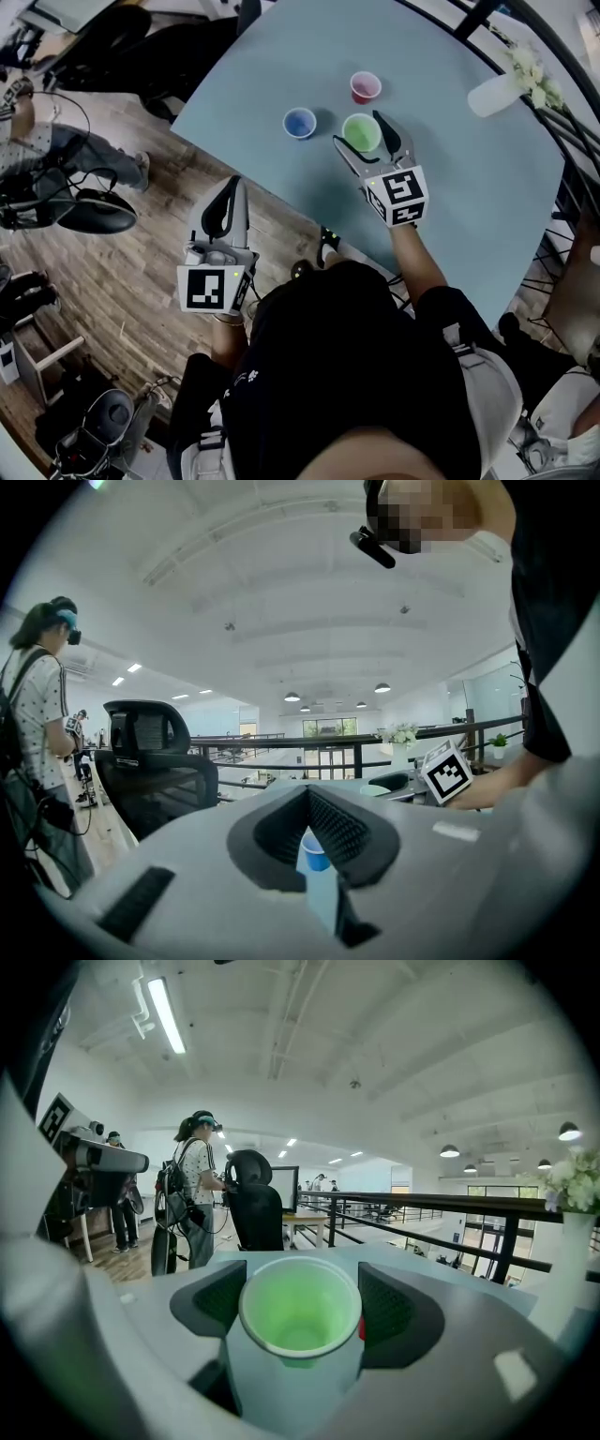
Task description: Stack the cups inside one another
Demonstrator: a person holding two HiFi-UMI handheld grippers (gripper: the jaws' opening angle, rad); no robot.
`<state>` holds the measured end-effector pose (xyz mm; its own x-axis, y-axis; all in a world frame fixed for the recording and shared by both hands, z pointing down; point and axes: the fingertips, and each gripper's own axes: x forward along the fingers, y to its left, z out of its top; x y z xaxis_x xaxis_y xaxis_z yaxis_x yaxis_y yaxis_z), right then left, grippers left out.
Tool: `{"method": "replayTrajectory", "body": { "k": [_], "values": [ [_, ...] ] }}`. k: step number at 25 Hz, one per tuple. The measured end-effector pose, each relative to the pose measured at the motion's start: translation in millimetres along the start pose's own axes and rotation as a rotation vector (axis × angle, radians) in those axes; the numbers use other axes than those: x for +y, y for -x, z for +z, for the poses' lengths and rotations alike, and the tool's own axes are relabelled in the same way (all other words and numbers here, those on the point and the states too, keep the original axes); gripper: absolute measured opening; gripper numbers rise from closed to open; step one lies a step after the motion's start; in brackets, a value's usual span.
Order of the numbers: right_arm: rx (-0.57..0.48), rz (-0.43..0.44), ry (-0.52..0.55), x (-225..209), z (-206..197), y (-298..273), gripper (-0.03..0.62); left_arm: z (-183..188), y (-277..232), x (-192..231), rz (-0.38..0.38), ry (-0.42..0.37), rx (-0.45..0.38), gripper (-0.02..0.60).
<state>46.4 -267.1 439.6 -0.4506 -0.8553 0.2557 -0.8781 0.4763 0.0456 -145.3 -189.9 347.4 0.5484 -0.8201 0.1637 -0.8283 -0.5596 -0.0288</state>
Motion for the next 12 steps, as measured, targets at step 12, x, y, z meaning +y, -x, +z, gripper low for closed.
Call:
{"method": "replayTrajectory", "body": {
  "k": [12],
  "values": [
    [-0.043, 0.142, 0.037, 36.2, 25.7, -56.1, 0.367, -2.1, 22.7, 23.5, 0.123, 0.018, 0.017, -0.008]
  ]
}}
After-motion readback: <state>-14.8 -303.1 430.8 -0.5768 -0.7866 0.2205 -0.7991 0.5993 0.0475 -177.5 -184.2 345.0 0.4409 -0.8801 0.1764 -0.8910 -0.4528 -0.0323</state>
